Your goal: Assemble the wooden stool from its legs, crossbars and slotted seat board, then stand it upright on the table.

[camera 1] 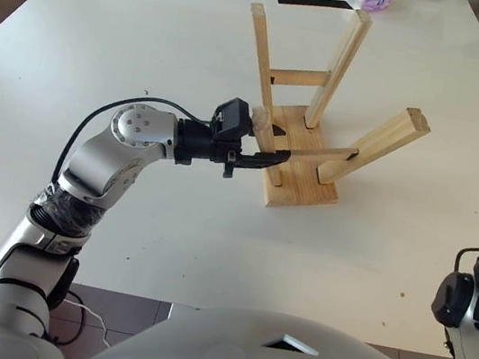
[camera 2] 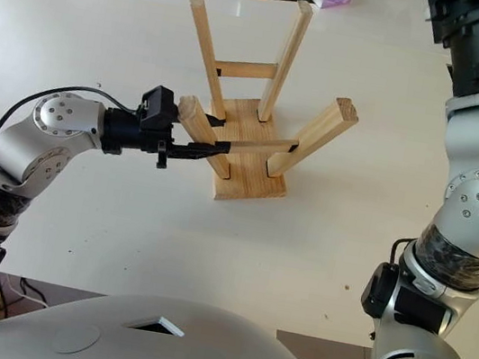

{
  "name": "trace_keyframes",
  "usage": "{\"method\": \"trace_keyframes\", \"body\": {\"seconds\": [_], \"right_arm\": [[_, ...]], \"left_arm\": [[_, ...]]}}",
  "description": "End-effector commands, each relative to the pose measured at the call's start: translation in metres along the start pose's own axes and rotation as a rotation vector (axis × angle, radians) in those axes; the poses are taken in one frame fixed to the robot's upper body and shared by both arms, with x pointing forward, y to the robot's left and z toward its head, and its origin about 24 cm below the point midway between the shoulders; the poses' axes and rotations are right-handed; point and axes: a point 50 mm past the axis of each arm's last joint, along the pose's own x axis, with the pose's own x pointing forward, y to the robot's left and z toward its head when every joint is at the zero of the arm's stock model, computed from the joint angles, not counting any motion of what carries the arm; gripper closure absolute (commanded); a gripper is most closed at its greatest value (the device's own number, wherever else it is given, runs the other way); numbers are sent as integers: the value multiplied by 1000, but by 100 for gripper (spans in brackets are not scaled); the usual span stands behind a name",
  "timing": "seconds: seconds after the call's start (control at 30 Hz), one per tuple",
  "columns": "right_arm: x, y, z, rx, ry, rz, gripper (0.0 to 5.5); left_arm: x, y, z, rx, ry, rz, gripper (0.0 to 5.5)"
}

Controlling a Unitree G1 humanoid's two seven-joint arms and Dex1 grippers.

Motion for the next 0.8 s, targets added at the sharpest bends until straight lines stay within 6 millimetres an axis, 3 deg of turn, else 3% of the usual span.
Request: {"method": "trace_keyframes", "body": {"seconds": [0.03, 0.27, 0.37, 0.47, 0.53, 0.6, 0.63, 0.7, 0.8], "right_arm": [[-18, -22, -43, -256, 223, -65, 245], [-43, -49, -64, -620, 381, -143, 245], [-50, -44, -74, -725, 420, -75, 245], [-55, -5, -90, -664, 428, 124, 245], [-56, 43, -89, -475, 371, 277, 245], [-53, 107, -70, -187, 246, 434, 245], [-53, 127, -59, -106, 202, 488, 245], [-52, 144, -49, -57, 173, 524, 245], [-50, 132, -59, -106, 246, 459, 245]], "left_arm": [[-9, -21, -64, -205, 291, 8, 343], [-11, -17, -60, -203, 290, 15, 343], [-12, -17, -60, -206, 291, 13, 343], [-11, -17, -60, -207, 292, 8, 343], [-11, -18, -59, -207, 292, 3, 343], [-10, -19, -58, -207, 292, -5, 343], [-9, -20, -58, -206, 292, -10, 343], [-6, -22, -56, -203, 288, -26, 343], [-4, -23, -54, -198, 284, -39, 343]]}}
